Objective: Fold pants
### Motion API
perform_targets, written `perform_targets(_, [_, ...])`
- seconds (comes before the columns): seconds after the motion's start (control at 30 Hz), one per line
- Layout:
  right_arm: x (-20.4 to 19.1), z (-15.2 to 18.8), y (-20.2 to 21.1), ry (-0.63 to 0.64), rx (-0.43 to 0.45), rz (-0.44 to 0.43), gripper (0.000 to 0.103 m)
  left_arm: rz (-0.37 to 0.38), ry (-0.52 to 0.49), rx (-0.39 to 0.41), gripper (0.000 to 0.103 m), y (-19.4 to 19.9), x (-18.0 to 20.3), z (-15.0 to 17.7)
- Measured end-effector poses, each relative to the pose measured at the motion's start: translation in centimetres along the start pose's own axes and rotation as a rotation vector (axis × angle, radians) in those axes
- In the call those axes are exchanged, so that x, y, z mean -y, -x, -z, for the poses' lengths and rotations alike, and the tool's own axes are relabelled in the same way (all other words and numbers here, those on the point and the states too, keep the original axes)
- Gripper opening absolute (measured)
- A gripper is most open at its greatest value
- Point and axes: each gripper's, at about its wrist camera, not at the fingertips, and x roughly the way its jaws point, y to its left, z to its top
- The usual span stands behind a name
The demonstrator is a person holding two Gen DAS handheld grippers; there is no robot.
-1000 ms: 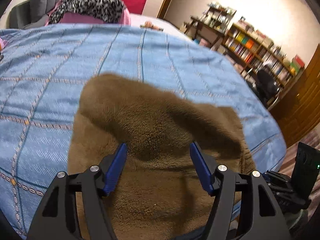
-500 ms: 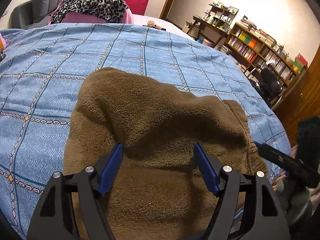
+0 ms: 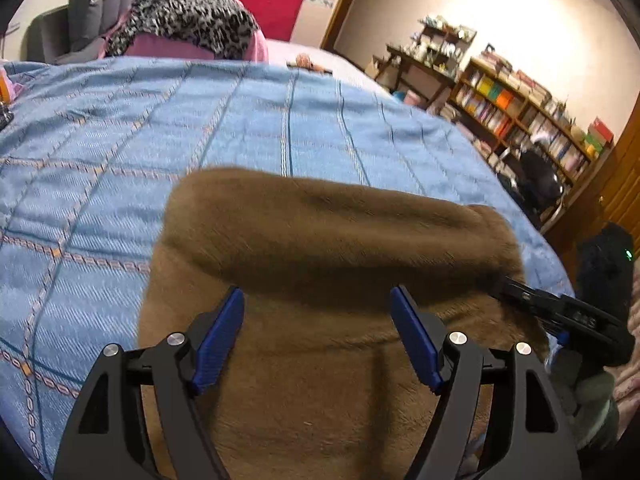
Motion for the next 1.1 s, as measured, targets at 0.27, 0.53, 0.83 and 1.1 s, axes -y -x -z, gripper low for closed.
perform_targets(0.27, [4.7, 1.9, -2.0, -0.037, -0.036, 0.092, 0.021, -0.022, -0.042, -0.020, 0.081, -2.9, 0.5, 0.4])
perform_targets(0.53, [1.4, 1.3, 0.4, 0.140, 0.018, 0.193, 0.042, -0.029, -0.048, -0.020, 0.082, -2.4, 0.5, 0.4])
perform_targets(0.83, [-2.6, 0.1, 2.0, 0.238, 0.130, 0.201, 0.053, 0.006, -0.107, -0.012, 0.082, 0.5, 3.4, 2.1])
perform_targets(1.1, [-3.1, -1.3, -3.0, 0.175, 0.016, 0.094, 0.053, 0.050, -0.210, -0.090, 0.082, -1.0, 6.8, 5.4])
